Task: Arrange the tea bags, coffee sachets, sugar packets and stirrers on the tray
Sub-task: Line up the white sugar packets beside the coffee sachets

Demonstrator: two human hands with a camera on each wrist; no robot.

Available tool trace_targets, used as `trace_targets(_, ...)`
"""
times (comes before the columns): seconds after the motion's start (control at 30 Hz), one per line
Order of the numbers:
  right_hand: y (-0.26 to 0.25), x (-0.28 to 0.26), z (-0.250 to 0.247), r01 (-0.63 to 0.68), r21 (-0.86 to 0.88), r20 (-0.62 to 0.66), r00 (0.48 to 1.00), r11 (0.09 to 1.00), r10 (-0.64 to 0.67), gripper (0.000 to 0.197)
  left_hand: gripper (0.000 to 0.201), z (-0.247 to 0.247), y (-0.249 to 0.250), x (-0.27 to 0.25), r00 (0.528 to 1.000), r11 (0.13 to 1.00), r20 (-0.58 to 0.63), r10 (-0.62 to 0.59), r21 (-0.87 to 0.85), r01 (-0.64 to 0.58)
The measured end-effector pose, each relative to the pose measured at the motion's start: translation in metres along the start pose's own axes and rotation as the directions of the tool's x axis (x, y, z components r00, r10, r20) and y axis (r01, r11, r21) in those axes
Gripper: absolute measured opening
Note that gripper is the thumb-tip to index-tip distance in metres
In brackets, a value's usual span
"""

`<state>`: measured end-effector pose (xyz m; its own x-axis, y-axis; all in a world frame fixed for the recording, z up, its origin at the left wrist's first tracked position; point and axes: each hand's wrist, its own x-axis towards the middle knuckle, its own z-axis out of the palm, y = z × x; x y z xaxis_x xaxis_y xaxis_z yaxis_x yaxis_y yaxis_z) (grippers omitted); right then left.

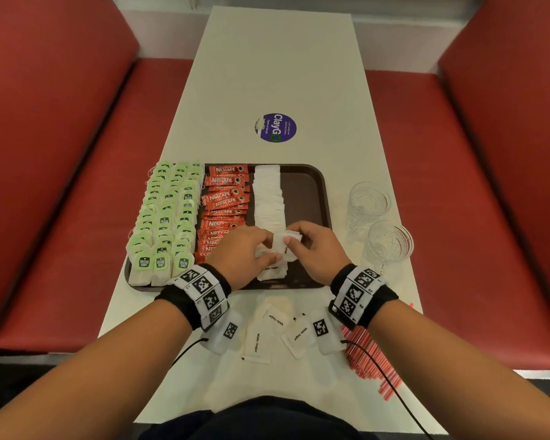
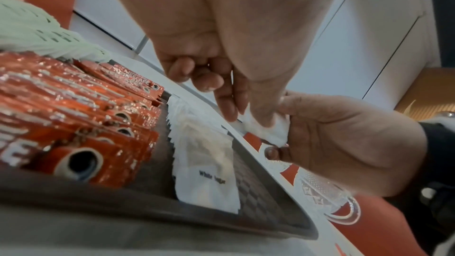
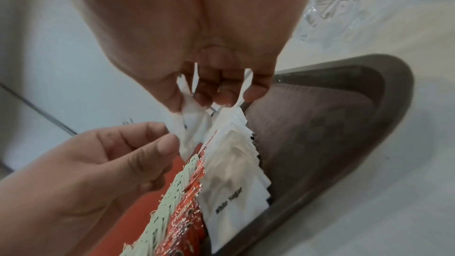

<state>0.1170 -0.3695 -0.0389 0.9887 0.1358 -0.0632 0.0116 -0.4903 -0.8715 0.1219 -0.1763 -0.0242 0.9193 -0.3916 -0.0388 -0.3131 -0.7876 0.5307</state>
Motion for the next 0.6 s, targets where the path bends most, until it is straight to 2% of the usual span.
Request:
trace_targets(0.1,0.006,-0.004,0.002,-0.061,0.083,-0.01,0.998,0.995,0.062,0.003,0.015,-0.001,0.003,-0.004,0.996,0.996,-0.084,-0.019,-0.088,0.012)
trace_targets(0.17,0.01,-0.008,0.004,-0.078,0.052,0.026,0.997,0.996,0.076,0.002,0.007,-0.001,0.001,-0.007,0.995,0.992,-0.093,-0.042,-0.126,0.03)
trace_targets(0.23,0.014,-0.012,0.005,-0.085,-0.051,0.058,0.994,0.995,0.088,0.003,0.008,-0.001,-0.002,-0.01,0.997,0.992,-0.051,-0.056,-0.115,0.05)
trace_targets(0.33,0.018,-0.016,0.004,-0.109,-0.166,0.088,0.988,0.98,0.124,0.009,0.011,0.0,-0.006,-0.012,0.991,0.996,0.104,-0.086,-0.027,0.09)
trace_targets(0.4,0.018,-0.017,0.002,-0.128,-0.216,0.118,0.981,0.968,0.156,0.024,0.012,0.004,-0.008,-0.015,0.98,0.993,0.156,-0.121,0.028,0.118)
trace_targets(0.47,0.017,-0.016,0.002,-0.136,-0.296,0.155,0.97,0.945,0.188,0.052,0.014,0.009,-0.011,-0.018,0.98,0.987,0.125,-0.156,0.048,0.152)
trace_targets(0.53,0.016,-0.014,0.004,-0.133,-0.394,0.182,0.959,0.909,0.219,0.079,0.03,0.011,-0.013,-0.019,0.981,0.982,0.061,-0.184,0.053,0.181)
trace_targets(0.6,0.017,-0.01,0.008,-0.11,-0.485,0.2,0.952,0.868,0.233,0.09,0.05,0.012,-0.014,-0.019,0.981,0.974,-0.006,-0.193,0.117,0.192)
